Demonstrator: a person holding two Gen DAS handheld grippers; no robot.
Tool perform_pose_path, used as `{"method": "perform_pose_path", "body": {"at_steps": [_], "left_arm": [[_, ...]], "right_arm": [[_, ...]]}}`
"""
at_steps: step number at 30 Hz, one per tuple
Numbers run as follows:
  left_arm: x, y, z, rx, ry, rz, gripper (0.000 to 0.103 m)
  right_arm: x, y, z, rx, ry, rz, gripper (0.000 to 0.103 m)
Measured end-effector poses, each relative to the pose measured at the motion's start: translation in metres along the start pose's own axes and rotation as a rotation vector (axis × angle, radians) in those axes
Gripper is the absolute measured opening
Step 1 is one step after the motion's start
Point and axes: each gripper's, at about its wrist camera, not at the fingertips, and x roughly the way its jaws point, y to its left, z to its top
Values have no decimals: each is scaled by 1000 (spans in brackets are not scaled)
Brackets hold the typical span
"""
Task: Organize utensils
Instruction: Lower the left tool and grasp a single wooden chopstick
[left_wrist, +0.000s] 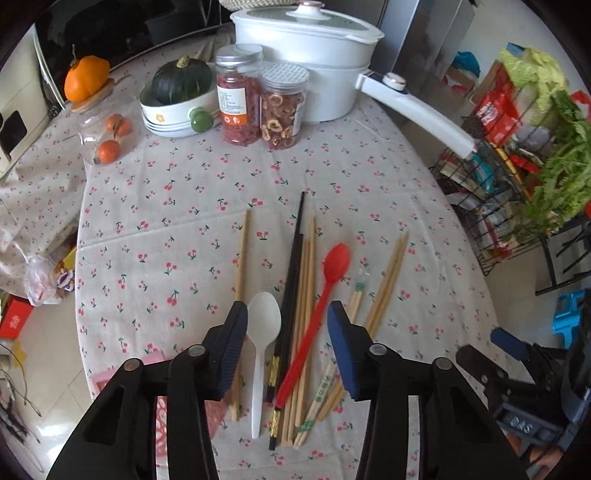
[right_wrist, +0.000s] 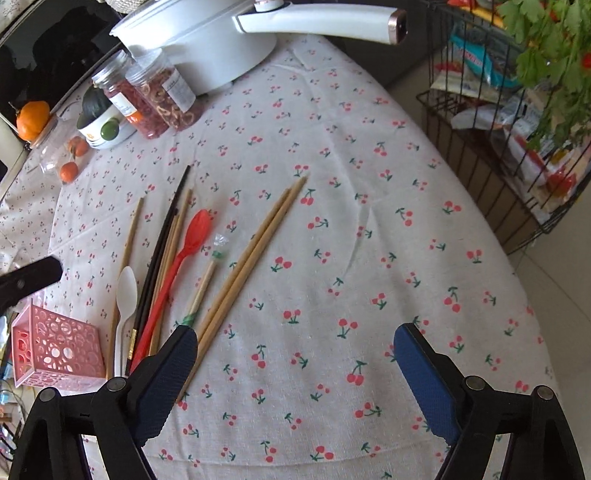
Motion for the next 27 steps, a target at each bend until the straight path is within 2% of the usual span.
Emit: {"method": "perform_pose_path", "body": {"at_steps": [2, 5, 8, 13, 15, 17, 21, 24, 27], "left_arm": [[28, 7, 14, -23, 46, 26, 33], [67, 17, 32, -53, 105, 78, 26], [95, 27, 45, -77, 132, 119, 22], [128, 39, 53, -110, 186, 133, 16], [129, 37, 55, -96, 173, 143, 15], [129, 36, 55, -88, 173, 138, 8], [121, 30, 53, -70, 139, 133, 6], [91, 19, 48, -35, 69, 93, 5], [49, 16, 39, -3, -16, 57, 5]], "right_arm": [[9, -2, 3, 4, 16, 18, 89], [22, -3, 11, 4, 28, 15, 89], [34, -6, 18, 7, 44, 20, 89], [49, -16, 28, 40, 61, 12, 88], [52, -18, 31, 52, 64, 15, 88], [54, -19, 32, 59, 63, 15, 88], [59, -16, 33, 73, 72, 24, 88], [63, -14, 34, 79, 66, 25, 85], [67, -12, 37, 87, 42, 18, 75]]}}
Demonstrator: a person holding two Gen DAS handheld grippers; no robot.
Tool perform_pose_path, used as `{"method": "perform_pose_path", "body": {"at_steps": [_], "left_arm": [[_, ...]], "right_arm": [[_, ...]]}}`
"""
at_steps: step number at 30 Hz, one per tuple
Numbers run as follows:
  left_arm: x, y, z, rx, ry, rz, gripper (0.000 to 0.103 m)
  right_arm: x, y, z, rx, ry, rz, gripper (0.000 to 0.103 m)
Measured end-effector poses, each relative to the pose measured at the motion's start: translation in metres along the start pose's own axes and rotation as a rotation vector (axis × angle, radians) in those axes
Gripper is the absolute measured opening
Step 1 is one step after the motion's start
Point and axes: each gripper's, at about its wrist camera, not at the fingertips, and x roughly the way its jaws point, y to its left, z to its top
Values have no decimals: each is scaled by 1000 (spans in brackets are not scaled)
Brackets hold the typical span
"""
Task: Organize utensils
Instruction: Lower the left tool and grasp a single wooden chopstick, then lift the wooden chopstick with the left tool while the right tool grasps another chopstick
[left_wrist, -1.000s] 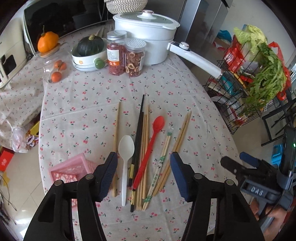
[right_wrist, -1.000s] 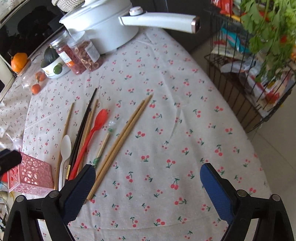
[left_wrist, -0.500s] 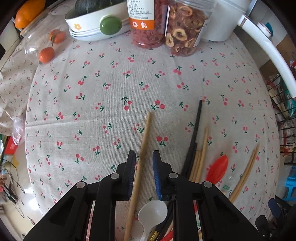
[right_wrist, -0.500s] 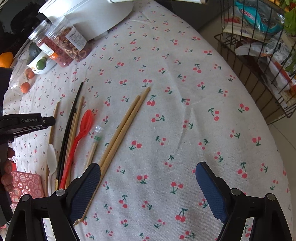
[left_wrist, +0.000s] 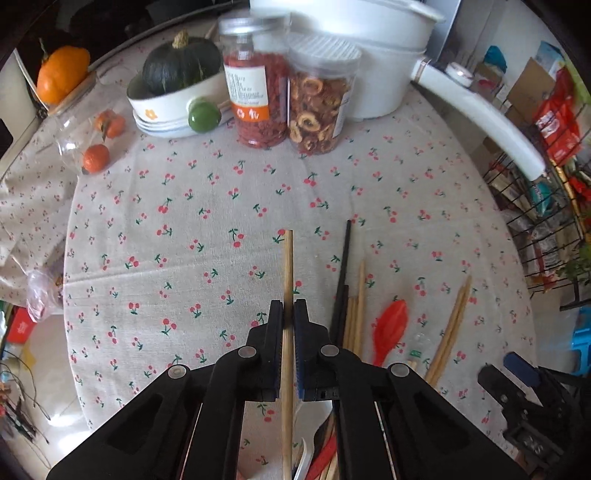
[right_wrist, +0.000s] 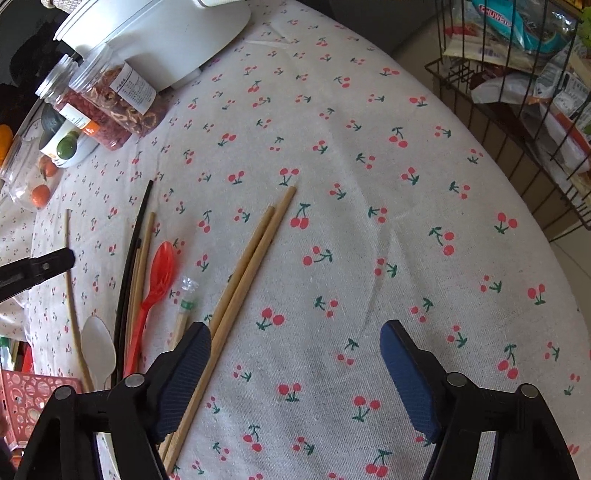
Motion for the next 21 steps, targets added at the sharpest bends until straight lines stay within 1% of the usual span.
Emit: {"method": "perform_pose_path", "body": {"at_steps": [2, 4, 7, 10, 16, 17, 21], "left_arm": [[-31, -2, -13, 32, -65, -22, 5], [-63, -7, -32, 67, -136, -36, 5], [-94, -9, -54, 100, -217, -68, 5], [-119, -2, -81, 90, -269, -115, 5], [-154, 11, -123, 68, -368, -141, 5], [-159, 14, -129, 57, -385, -142, 5], [-171, 28, -148, 15, -423, -189, 5]], "right_arm": [[5, 1, 2, 14, 3, 18, 64], [12, 3, 3, 28, 11, 31, 58], [24, 8, 5, 23, 21, 25, 51], [27, 15, 7, 5, 3, 0, 48], [31, 27, 4, -28, -2, -27, 46], [32, 30, 3, -47, -2, -50, 45], [36, 44, 1, -123, -1, -153, 43]]}}
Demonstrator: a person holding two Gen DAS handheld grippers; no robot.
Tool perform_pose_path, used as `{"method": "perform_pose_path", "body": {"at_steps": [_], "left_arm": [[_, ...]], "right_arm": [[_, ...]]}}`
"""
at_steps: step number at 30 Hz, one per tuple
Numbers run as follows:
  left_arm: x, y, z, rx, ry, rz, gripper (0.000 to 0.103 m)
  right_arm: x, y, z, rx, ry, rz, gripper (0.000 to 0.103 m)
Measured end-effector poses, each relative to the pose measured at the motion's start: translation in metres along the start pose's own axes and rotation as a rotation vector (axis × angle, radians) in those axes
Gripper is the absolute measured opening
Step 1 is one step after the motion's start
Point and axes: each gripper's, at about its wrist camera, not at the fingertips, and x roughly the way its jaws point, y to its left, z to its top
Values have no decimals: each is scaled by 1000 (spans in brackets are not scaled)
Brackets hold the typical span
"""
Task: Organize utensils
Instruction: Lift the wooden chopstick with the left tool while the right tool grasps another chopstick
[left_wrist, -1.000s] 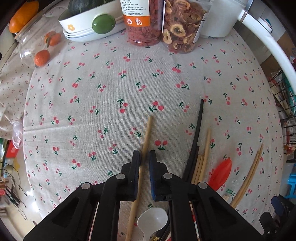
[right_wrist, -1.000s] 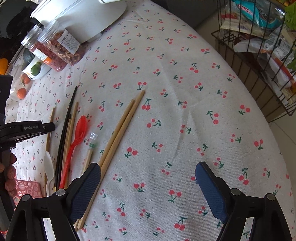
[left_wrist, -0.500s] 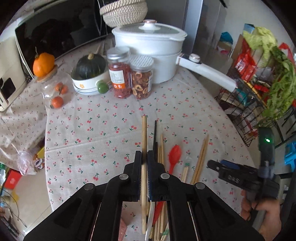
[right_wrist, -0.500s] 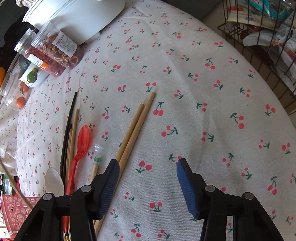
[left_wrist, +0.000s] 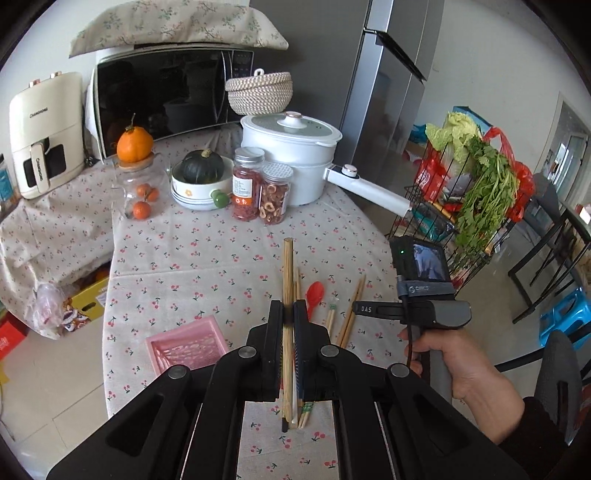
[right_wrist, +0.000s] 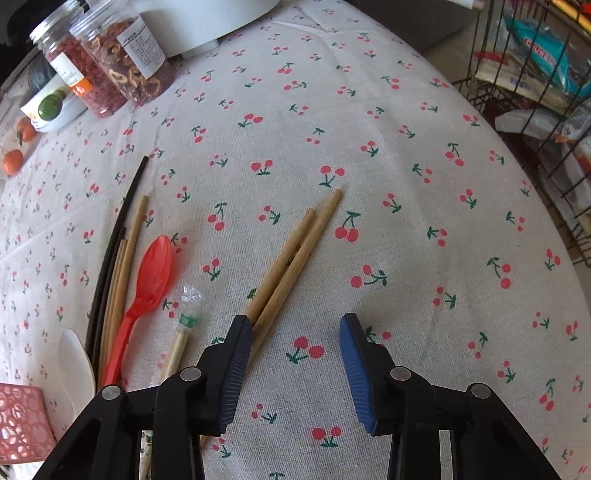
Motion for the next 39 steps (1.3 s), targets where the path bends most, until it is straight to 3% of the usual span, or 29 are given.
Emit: {"method": "perform_pose_path", "body": {"at_steps": [7, 8, 13, 20, 25, 26, 29, 34, 39], "left_arm": [[-19, 8, -12, 22, -28, -11, 5], [-20, 10, -14, 27, -25, -11, 5], [-25, 17, -22, 28, -30, 0, 5], [-46, 11, -25, 51, -94, 24, 5], [-58, 7, -30, 76, -121, 35, 5], [-60, 7, -31, 79, -124, 38, 5], [-63, 9, -32, 79, -130, 44, 5], [-71, 13, -35, 70, -153, 45, 5], [-83, 13, -36, 74, -209, 70, 5]], "right_arm": [[0, 0, -2, 23, 68, -17, 37], [0, -1, -2, 14, 66, -42, 32], [0, 2, -3, -9, 51, -77, 32], [4, 5, 3, -47, 13, -135, 33], [6, 4, 6, -58, -4, -135, 31], [6, 4, 6, -59, -10, -130, 19], [4, 6, 3, -67, -30, -102, 7], [-7, 8, -4, -58, -54, -43, 6], [-53, 22, -17, -114, -173, -32, 6]]}}
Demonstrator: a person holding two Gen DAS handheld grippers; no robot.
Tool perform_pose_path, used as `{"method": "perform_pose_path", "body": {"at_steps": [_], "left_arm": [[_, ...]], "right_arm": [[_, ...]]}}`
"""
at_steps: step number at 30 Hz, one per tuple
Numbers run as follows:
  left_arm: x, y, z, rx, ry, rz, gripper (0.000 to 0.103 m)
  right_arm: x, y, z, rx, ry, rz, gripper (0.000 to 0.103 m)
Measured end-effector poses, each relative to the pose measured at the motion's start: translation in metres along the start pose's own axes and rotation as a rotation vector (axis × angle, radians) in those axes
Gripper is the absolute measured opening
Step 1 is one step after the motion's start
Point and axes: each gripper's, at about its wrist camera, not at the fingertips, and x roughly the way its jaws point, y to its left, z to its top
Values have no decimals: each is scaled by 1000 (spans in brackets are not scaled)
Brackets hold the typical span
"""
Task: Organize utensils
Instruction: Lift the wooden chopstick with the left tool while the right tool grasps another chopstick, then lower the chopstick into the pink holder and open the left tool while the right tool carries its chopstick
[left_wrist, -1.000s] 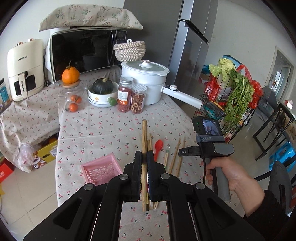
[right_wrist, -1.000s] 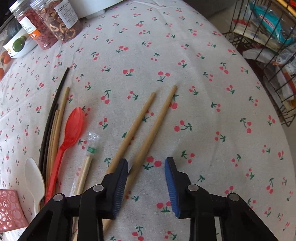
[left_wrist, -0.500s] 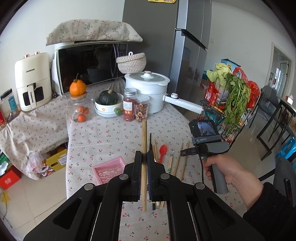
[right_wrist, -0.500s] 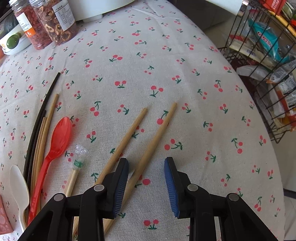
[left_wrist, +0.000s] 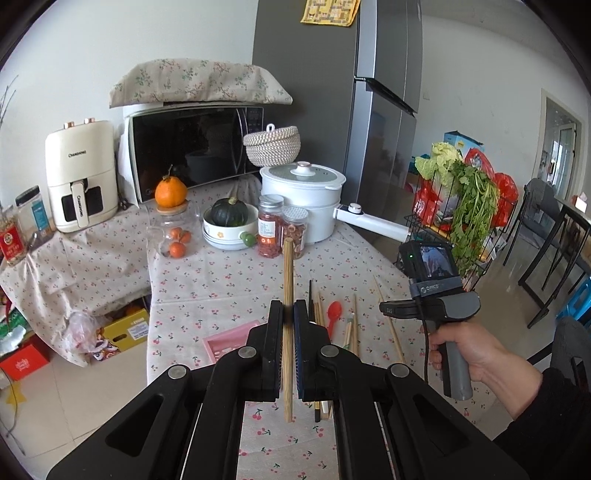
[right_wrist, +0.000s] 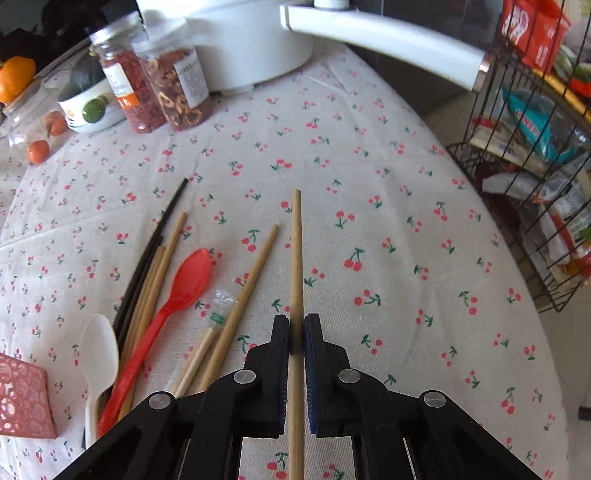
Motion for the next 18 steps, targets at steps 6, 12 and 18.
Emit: {"method": "perform_pose_path", "body": {"at_steps": [6, 12, 18], "left_arm": [[-21, -7, 6, 21, -106, 37, 5], [-36, -12, 10, 41, -205, 89, 5], [-38, -10, 13, 50, -266, 142, 5]], "right_arm": [[-66, 11, -12, -68, -158, 50, 6], [-127, 25, -26, -83, -337, 114, 6], [-164, 41, -32, -104, -488, 164, 6]]}}
